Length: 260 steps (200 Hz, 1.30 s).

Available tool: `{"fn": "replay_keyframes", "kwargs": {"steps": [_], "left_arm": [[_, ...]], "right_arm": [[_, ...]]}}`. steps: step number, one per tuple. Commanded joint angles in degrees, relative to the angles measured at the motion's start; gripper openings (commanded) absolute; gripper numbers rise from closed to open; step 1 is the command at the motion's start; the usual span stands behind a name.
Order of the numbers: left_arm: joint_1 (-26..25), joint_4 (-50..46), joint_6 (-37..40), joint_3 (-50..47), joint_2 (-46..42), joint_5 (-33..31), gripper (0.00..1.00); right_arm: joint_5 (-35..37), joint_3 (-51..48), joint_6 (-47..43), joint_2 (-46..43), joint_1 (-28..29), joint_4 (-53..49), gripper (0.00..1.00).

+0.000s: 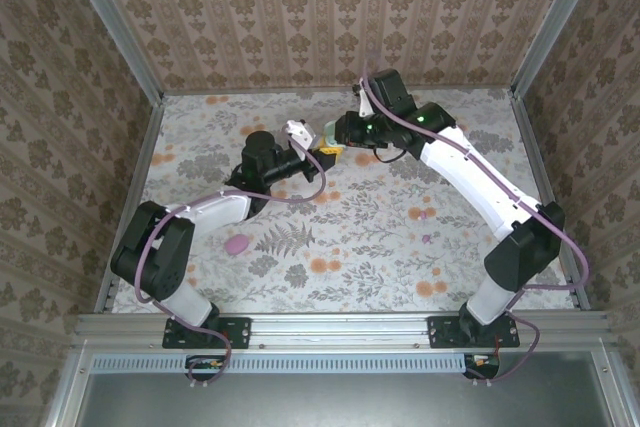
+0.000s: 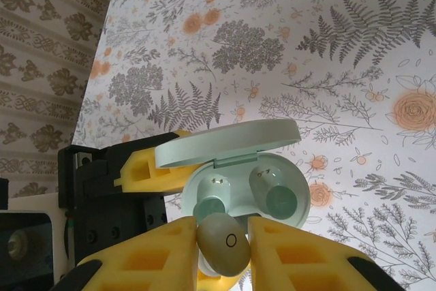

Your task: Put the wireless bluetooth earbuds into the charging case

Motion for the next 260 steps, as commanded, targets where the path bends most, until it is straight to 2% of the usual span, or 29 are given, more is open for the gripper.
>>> {"fn": "replay_keyframes", "kwargs": {"steps": [1, 72, 174, 260], "left_arm": [[-0.36, 2.13, -0.86, 1.71, 0.83, -0.04, 0.26], [-0.45, 2.05, -0.72, 1.59, 0.58, -0.44, 0.26], [-0.45, 2.48, -1.24, 1.77, 0.52, -0.48, 0.26], [-0.45, 3.27, -2.41, 2.07, 0.95, -0.56, 0.25]], "right_arm": [[1.29, 1.81, 1.19, 1.41, 0.61, -0.59, 0.26], [2.53, 2.97, 1.48, 3.16, 1.83, -0.23, 0.26], [8.36, 2.44, 2.07, 3.81, 3.21, 0.5, 0.25], [8.84, 1.23, 2.51, 3.51, 3.78, 2.15, 0.26]]}}
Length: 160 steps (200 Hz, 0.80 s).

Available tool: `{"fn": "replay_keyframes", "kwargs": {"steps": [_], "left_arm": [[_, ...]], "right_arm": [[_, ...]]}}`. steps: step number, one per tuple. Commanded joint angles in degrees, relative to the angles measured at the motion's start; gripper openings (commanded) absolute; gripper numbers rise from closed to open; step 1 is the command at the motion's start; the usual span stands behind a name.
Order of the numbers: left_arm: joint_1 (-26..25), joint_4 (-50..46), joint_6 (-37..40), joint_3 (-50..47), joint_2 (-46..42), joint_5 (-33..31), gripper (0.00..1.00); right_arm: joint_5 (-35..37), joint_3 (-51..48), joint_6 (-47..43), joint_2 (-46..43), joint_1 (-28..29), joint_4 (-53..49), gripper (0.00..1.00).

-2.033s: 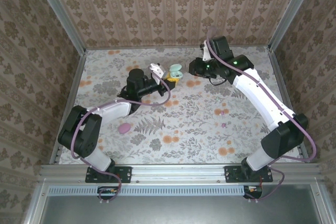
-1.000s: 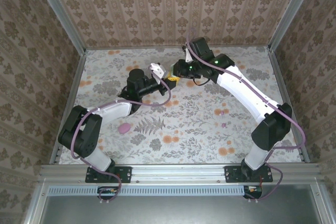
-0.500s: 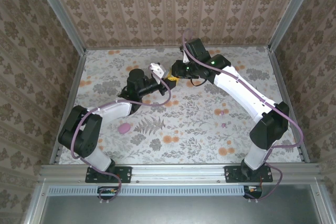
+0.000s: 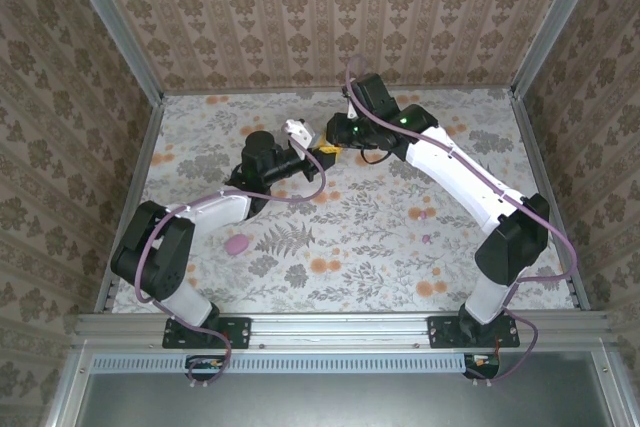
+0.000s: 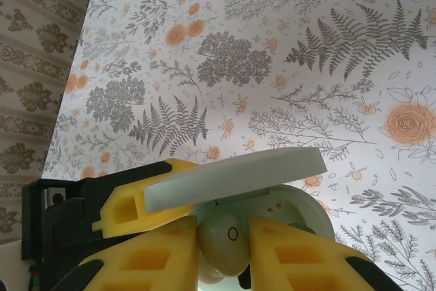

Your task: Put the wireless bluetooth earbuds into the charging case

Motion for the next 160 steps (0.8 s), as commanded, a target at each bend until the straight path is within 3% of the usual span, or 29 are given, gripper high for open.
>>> {"fn": "replay_keyframes", "kwargs": {"steps": [1, 72, 160], "left_arm": [[-0.45, 2.85, -1.33, 2.07, 0.89, -0.15, 0.26], [-0.45, 4.09, -1.82, 1.97, 0.93, -1.03, 0.26], [-0.45, 4.44, -1.95, 2.05, 1.05, -1.03, 0.26]], "right_arm": [[1.71, -0.24, 0.79, 0.36, 0.63, 0.51, 0.26], [3.6, 0.42, -0.96, -0.23, 1.33, -2.43, 0.26], [0.97, 0.76, -0.79, -0.46, 1.42, -2.19, 0.31]]}}
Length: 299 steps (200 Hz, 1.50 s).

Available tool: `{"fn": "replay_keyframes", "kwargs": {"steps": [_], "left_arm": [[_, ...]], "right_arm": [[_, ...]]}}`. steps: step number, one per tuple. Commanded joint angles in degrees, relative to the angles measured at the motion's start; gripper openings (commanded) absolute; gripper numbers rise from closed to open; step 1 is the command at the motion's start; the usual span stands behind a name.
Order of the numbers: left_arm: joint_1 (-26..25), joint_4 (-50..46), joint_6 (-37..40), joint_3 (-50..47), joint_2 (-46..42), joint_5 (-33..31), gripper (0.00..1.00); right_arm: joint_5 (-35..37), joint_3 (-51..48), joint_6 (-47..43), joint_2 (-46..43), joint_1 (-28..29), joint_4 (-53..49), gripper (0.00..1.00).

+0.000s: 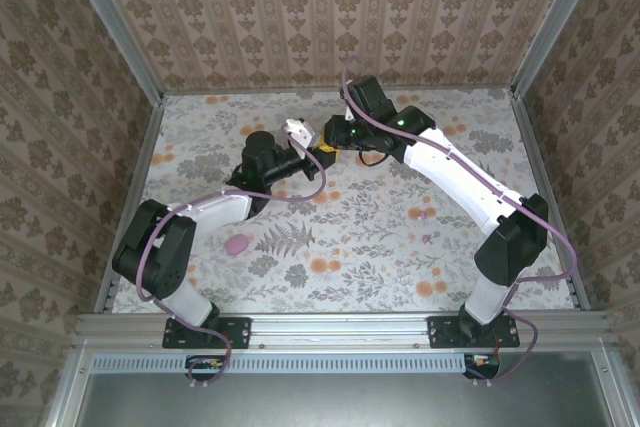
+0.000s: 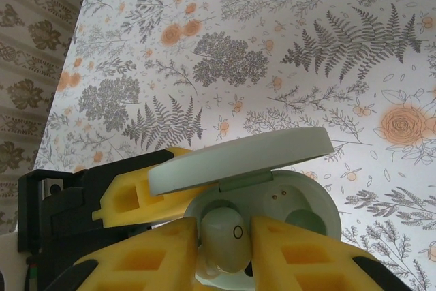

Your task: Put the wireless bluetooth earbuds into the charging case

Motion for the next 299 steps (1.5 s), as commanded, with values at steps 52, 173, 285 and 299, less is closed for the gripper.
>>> {"fn": "replay_keyframes", "kwargs": {"steps": [52, 173, 285, 299], "left_arm": [[-0.45, 3.04, -1.47, 2.05, 0.28, -0.38, 0.26], [-0.45, 2.99, -1.64, 2.37, 0.38, -0.39, 0.25], [-0.27, 4.29, -1.9, 2.36, 0.37, -0.66, 0.25], [-0.27, 4.4, -1.84, 2.26, 0.32, -0.59, 0.25]], "right_arm": [[-1.86, 0.45, 0.34, -1.12, 0.44, -0.99, 0.32], [-4.38, -1.65, 1.37, -3.15, -0.25, 0.72, 0.31], [-4.5, -2.5, 1.99, -5.58, -0.79, 0.72, 0.36], [-4.43, -3.03, 2.1, -6.56, -0.97, 1.18, 0.37]]}}
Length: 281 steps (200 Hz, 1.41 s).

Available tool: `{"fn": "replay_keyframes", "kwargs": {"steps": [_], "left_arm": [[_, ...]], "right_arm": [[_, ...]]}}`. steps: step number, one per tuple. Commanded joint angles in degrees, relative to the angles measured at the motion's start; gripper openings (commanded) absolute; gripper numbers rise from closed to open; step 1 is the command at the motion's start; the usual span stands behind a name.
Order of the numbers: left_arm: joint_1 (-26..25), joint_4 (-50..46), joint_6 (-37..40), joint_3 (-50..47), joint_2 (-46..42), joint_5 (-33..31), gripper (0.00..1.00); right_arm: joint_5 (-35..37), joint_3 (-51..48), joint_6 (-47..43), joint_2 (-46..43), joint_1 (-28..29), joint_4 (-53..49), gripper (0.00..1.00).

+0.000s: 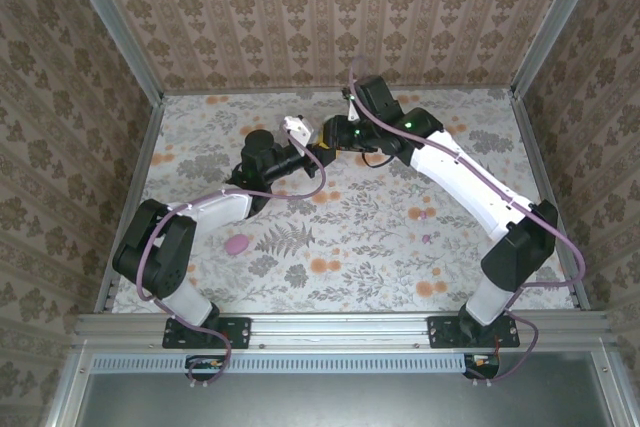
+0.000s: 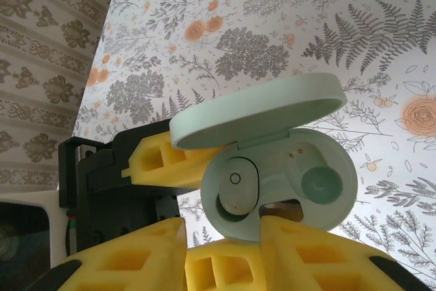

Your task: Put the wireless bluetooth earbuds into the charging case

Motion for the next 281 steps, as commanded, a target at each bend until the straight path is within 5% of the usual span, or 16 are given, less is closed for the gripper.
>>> {"fn": "replay_keyframes", "kwargs": {"steps": [1, 33, 64, 105, 164, 215, 281], "left_arm": [[-0.27, 2.55, -0.62, 1.5, 0.13, -0.18, 0.25], [-0.1, 2.99, -0.07, 0.94, -0.35, 0.87, 0.25], [0.0, 2.86, 0.83, 0.03, -1.82, 2.33, 0.25], [-0.01, 1.49, 1.36, -0.16, -3.38, 4.47, 0.26], [-0.01, -0.97, 1.8, -1.33, -6.07, 4.91, 0.26], [-0.01, -2.78, 2.11, -3.19, -8.83, 3.57, 0.26], [-0.01, -3.64, 1.98, -3.1, -9.48, 2.53, 0.25]], "right_arm": [[-0.99, -1.23, 0.65, -3.13, -0.51, 0.8, 0.37], [-0.33, -4.83, 1.34, -7.35, -1.48, 5.01, 0.4], [-1.31, -9.66, 2.96, -11.81, -4.81, 9.65, 0.31], [-10.24, -8.94, 1.93, -10.62, -8.18, 8.71, 0.23], [-7.08, -15.16, -0.94, -13.28, -16.51, 3.1, 0.26], [-4.49, -22.1, -9.72, -6.74, -25.9, -8.84, 0.3], [1.15, -21.74, -9.36, 4.78, -25.82, -10.89, 0.37]]}}
